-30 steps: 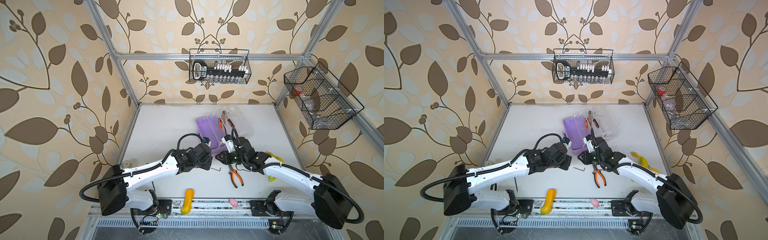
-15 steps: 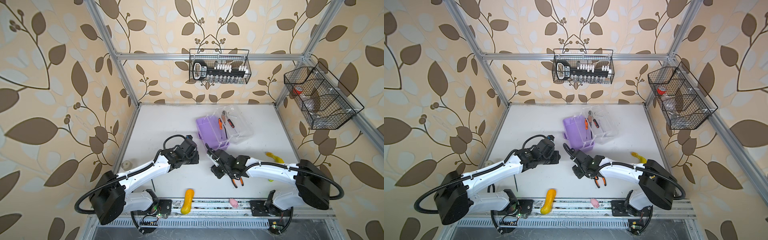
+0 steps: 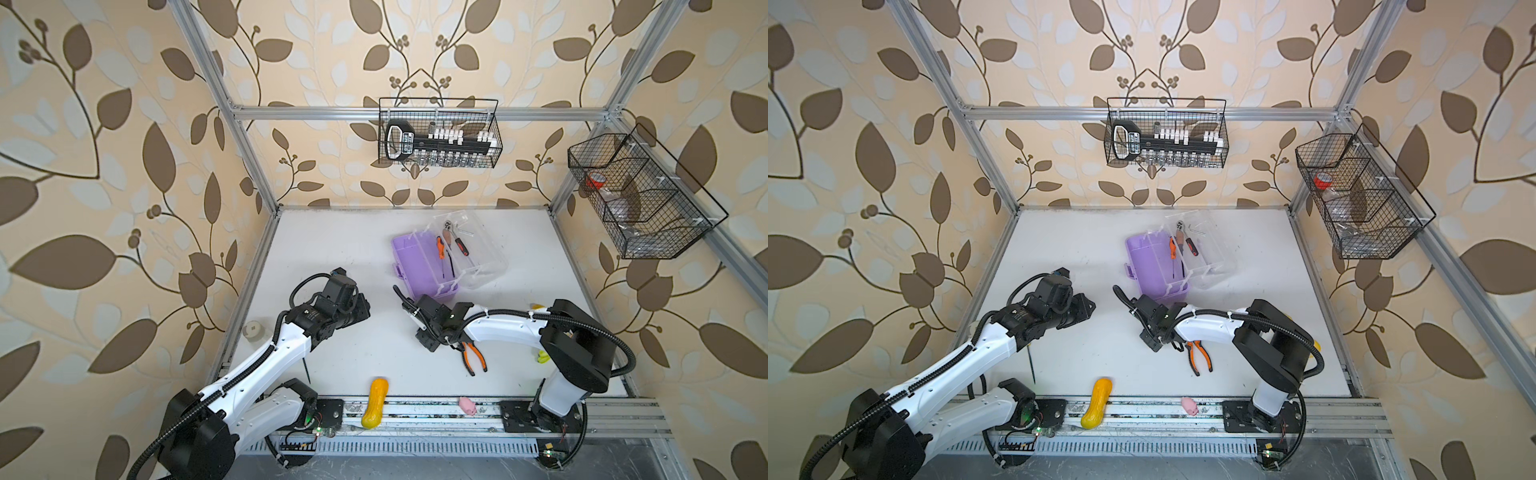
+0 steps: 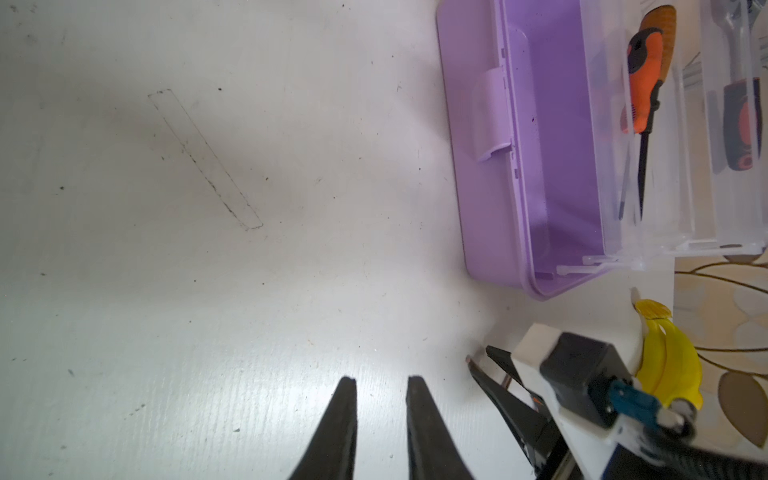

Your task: Pack the tool kit

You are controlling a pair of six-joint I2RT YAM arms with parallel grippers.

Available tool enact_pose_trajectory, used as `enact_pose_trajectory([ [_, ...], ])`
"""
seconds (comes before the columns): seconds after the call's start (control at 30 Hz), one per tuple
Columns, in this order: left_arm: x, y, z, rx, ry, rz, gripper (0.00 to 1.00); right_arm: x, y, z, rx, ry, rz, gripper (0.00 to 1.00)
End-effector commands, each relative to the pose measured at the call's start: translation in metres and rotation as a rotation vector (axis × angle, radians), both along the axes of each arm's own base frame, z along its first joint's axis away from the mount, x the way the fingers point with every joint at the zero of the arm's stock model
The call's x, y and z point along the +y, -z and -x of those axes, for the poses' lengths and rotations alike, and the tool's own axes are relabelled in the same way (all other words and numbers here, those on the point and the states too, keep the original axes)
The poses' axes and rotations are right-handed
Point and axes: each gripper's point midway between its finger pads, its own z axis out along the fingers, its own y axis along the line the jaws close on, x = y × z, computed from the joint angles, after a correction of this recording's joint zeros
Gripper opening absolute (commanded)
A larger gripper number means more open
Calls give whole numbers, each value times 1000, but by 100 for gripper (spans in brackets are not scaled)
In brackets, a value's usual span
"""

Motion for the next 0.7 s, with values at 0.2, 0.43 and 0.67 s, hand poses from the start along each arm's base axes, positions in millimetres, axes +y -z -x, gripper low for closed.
enact_pose_trajectory([
  [0.2, -4, 8, 1, 43, 9, 34, 22, -10, 25, 14, 114, 16, 29, 1],
  [0.43, -4, 6, 1, 38, 15, 28, 23, -8, -15, 11, 96, 70, -107, 0],
  [0.67, -8, 4, -3, 35, 27, 40, 23, -26, -113, -18, -16, 216, -315, 0],
])
